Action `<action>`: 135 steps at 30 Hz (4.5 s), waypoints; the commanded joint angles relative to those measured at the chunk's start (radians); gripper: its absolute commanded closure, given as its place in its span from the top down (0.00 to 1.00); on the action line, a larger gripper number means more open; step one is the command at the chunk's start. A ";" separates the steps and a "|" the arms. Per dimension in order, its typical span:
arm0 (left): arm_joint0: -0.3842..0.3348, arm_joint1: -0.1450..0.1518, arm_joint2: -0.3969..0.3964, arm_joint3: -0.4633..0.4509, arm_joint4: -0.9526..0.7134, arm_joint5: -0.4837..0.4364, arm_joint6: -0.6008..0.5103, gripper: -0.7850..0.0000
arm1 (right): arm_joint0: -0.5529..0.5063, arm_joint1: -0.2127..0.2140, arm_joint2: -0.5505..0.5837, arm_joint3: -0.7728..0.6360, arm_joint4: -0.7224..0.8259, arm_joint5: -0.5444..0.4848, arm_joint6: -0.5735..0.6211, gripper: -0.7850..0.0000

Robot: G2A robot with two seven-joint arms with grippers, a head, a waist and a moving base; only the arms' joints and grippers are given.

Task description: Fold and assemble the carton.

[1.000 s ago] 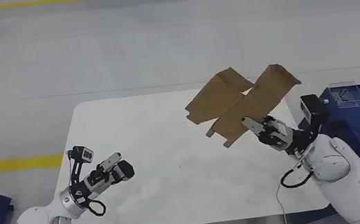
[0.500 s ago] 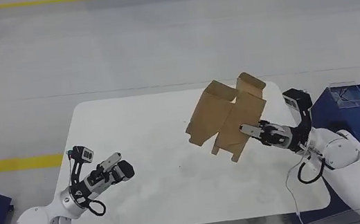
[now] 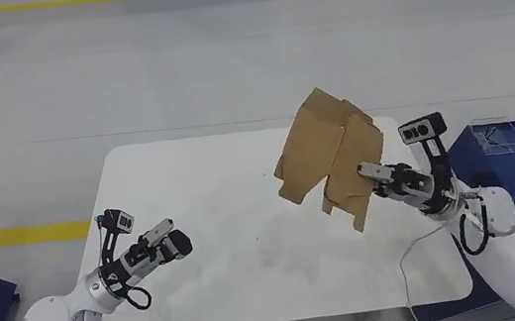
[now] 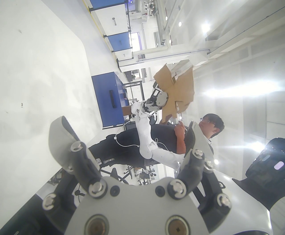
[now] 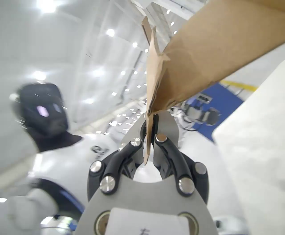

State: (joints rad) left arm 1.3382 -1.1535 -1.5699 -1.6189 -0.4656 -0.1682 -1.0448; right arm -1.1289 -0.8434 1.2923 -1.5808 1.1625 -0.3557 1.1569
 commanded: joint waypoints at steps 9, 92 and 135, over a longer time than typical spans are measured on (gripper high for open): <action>0.000 0.000 0.000 0.000 0.000 0.000 0.000 1.00 | 0.109 -0.021 -0.173 0.104 0.514 0.825 0.194 0.00; -0.092 0.033 0.269 -0.154 0.089 0.225 -0.079 0.00 | -0.004 -0.091 -0.246 0.086 -0.320 0.100 0.140 1.00; -0.037 0.058 0.267 -0.185 0.256 -0.245 -0.048 0.00 | 0.166 -0.168 -0.296 0.288 -0.235 0.213 0.093 0.00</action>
State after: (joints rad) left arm 1.3007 -1.0965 -1.3024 -1.8037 -0.2112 -0.4162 -1.0911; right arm -0.9632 -1.0116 0.9961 -1.2930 0.9272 -0.1430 1.2497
